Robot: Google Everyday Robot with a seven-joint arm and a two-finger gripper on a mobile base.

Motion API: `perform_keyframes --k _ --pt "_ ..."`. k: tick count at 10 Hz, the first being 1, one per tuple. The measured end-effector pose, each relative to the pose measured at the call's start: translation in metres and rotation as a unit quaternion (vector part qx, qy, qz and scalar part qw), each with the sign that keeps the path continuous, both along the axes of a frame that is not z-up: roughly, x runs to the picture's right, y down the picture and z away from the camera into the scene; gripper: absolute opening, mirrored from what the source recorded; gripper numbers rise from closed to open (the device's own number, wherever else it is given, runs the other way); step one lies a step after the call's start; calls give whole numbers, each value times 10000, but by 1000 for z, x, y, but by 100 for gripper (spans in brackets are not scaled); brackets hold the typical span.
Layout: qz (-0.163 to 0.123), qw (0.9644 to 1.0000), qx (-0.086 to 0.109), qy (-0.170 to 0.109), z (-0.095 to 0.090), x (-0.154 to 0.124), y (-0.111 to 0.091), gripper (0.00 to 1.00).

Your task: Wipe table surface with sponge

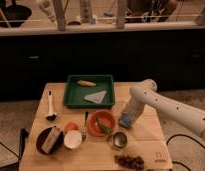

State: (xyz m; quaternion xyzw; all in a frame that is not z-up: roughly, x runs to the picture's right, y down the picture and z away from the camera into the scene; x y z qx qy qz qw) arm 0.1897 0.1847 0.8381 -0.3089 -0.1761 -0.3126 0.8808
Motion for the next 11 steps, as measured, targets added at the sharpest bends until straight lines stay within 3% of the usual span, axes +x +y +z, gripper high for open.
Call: perform_keyframes --k 4,6,9,11 --pt "245 9987 110 430 -4 86 -6 0" --pt "334 9979 195 524 2 105 -16 0" --pt "335 9979 293 475 16 104 -32 0" --pt "154 9991 310 259 21 74 -35 0"
